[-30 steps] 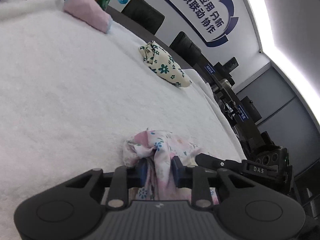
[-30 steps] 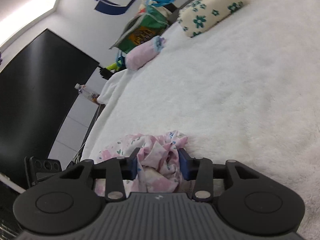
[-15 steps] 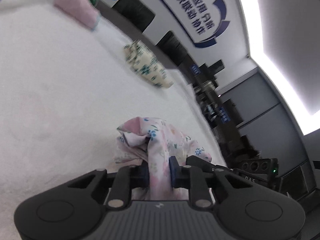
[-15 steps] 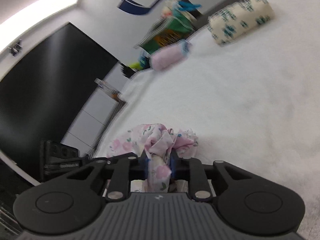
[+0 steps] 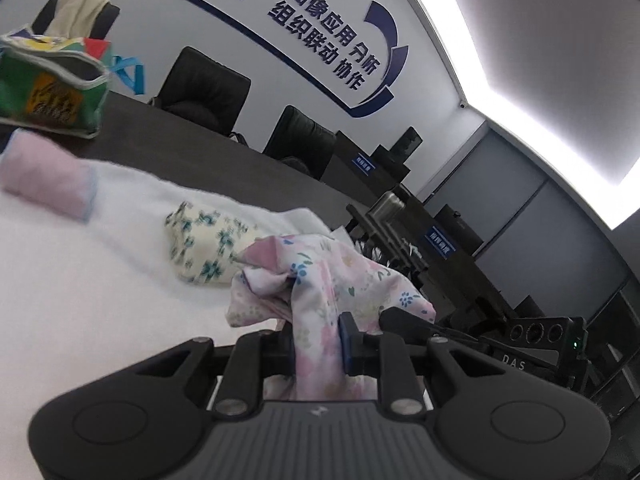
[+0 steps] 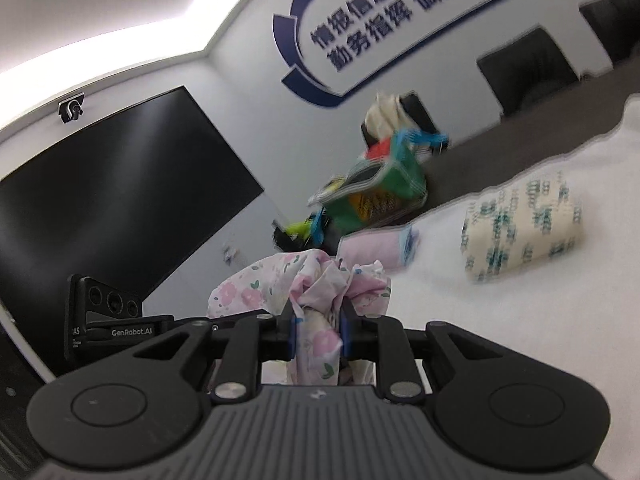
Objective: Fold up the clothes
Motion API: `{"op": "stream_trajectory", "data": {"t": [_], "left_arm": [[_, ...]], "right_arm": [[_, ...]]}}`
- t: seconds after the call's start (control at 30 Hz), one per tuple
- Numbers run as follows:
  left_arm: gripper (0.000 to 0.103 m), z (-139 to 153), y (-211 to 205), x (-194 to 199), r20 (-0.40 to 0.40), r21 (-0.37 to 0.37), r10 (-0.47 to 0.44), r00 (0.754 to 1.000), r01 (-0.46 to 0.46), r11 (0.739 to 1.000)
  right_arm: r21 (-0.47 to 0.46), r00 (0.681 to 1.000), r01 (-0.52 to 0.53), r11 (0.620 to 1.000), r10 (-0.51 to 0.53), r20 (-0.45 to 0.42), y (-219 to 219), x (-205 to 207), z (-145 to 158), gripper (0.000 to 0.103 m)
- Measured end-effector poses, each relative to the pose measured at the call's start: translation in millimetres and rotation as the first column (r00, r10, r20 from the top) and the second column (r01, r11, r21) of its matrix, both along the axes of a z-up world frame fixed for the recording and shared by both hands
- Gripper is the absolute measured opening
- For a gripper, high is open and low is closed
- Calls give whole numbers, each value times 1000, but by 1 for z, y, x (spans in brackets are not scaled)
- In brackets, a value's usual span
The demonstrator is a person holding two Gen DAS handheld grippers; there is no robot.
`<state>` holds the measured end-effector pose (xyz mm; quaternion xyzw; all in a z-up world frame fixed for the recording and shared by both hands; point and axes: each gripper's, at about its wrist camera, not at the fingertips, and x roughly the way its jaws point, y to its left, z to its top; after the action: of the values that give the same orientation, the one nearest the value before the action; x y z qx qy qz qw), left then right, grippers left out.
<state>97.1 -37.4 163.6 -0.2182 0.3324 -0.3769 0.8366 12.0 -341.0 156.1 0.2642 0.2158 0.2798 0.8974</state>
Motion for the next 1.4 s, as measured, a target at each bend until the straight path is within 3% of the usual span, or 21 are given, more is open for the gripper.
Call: {"op": "stream_trajectory", "data": {"t": [0.23, 0.37, 0.5, 0.77, 0.93, 0.97, 1.03, 1.1, 1.2, 1.23, 1.3, 1.33, 1.4], "left_arm": [[18, 32, -29, 98, -52, -19, -18, 998, 17, 1000], [18, 21, -49, 148, -70, -31, -3, 998, 0, 1000], [18, -22, -65, 196, -122, -58, 10, 993, -18, 998], [18, -114, -91, 267, -218, -56, 23, 976, -37, 998], [21, -149, -93, 281, -182, -78, 22, 983, -37, 996], [28, -155, -93, 284, -192, -76, 25, 981, -40, 996], [31, -164, -91, 287, -213, -89, 26, 977, -46, 995], [31, -167, -87, 286, -218, -114, 26, 976, -52, 992], [31, -161, -88, 280, -170, -80, 39, 985, -53, 995], [31, -159, -88, 279, -167, -72, 43, 985, -56, 996], [32, -156, -88, 277, -161, -63, 46, 986, -57, 996], [32, -154, -88, 276, -159, -59, 49, 986, -59, 997], [33, -153, -91, 278, -171, -69, 63, 983, -76, 995]], "right_arm": [[-64, 999, 48, 997, -49, -14, -32, 81, 51, 19], [-85, 997, 65, 994, -68, -42, -53, 138, 59, 19], [-89, 989, 66, 994, -77, -128, -75, 197, 33, 19], [-67, 958, 87, 994, -102, -269, -107, 282, -58, 19], [-107, 946, 108, 988, -136, -296, -99, 305, -110, 19], [-115, 947, 111, 987, -140, -289, -98, 306, -114, 21], [-154, 953, 128, 980, -164, -256, -96, 302, -115, 25], [-219, 957, 167, 961, -212, -197, -90, 295, -109, 50], [-358, 952, 246, 901, -294, -85, -78, 284, -93, 54], [-407, 944, 292, 866, -329, -24, -70, 278, -84, 54], [-407, 909, 414, 814, -389, 148, -58, 257, -67, 54], [-406, 904, 426, 809, -370, 212, -49, 249, -61, 54], [-417, 911, 404, 814, -320, 260, -33, 244, -59, 53]]}}
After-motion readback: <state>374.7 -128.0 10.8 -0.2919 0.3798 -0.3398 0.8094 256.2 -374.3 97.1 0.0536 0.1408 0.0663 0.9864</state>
